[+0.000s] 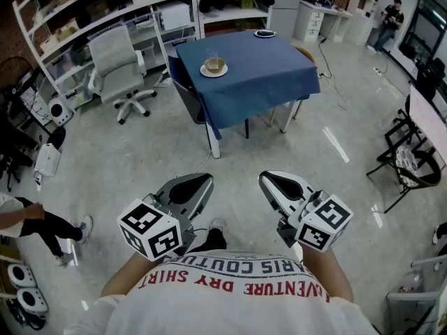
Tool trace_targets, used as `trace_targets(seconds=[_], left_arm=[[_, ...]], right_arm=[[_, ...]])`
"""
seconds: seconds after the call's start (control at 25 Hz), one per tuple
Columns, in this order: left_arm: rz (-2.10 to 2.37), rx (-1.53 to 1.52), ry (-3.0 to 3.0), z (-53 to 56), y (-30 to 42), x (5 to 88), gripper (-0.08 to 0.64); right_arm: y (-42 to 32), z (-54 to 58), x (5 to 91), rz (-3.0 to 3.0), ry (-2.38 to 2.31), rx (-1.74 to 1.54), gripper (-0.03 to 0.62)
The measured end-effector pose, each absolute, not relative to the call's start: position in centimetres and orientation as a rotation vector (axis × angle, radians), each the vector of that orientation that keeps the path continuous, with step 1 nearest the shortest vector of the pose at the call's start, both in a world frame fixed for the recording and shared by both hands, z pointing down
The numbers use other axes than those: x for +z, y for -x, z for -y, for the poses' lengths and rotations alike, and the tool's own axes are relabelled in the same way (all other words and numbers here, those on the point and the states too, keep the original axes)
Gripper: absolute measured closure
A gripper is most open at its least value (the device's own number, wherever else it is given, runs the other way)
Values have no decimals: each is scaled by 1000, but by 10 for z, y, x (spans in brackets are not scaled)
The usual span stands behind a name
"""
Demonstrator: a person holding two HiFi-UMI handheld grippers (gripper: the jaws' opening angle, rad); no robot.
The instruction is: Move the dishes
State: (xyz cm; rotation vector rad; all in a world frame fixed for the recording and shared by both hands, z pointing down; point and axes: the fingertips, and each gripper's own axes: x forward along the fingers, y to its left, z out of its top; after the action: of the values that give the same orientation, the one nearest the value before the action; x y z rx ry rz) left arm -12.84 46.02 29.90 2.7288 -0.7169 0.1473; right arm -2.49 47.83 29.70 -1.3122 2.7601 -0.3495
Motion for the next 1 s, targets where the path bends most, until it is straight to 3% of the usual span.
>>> trace_targets(seconds=[0.56, 0.68, 1.0], left_arm=[[729, 129, -2747, -473, 130, 291, 531], [725, 124, -2747, -461, 128, 292, 531], [687, 122, -2739, -408, 110, 309, 531]], right_arm=[[12, -489, 281, -2689, 1376, -277, 566], [7, -478, 282, -2674, 1374, -298, 486], [-9, -425, 306, -2689, 1435, -333, 346]])
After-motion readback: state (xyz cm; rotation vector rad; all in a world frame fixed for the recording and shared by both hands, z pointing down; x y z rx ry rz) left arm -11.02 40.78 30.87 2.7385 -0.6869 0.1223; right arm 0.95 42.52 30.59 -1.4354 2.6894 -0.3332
